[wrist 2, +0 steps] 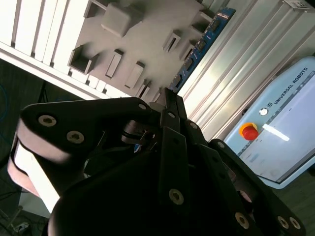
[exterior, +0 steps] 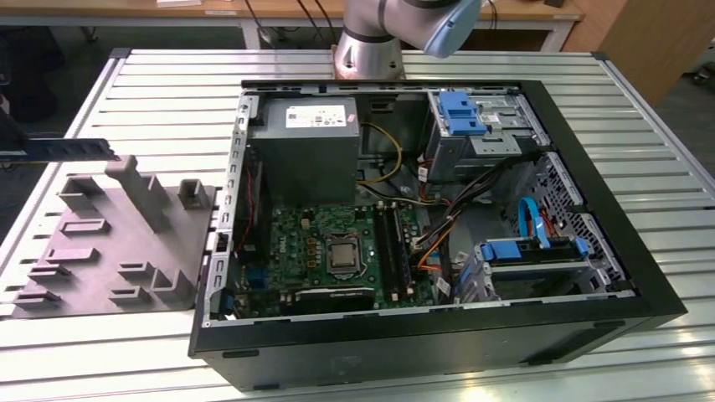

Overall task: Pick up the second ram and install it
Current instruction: 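Pick up the second ram and move it above second insertion slot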

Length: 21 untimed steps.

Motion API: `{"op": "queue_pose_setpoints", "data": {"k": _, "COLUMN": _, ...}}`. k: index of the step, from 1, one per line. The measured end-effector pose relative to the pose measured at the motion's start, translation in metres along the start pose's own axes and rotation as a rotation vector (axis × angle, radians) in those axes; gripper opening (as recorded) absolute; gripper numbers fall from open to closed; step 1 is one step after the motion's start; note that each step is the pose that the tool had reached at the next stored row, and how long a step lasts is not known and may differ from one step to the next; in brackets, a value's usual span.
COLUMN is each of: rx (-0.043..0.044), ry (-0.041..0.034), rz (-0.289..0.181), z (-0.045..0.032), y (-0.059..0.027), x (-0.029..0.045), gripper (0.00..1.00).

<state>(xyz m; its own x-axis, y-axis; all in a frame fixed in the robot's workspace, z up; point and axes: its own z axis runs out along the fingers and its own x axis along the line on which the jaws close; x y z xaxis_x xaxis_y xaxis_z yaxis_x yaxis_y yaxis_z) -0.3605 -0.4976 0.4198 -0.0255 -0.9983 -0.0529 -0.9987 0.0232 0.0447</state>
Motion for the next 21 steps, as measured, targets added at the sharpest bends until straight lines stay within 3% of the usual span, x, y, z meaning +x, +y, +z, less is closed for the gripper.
{"op": "queue_pose_setpoints", "data": {"k": 21, "rx": 0.0, "ry": 0.0, "rz": 0.0, "z": -0.0018, "y": -0.065, "x": -0.0016, "gripper": 0.11}}
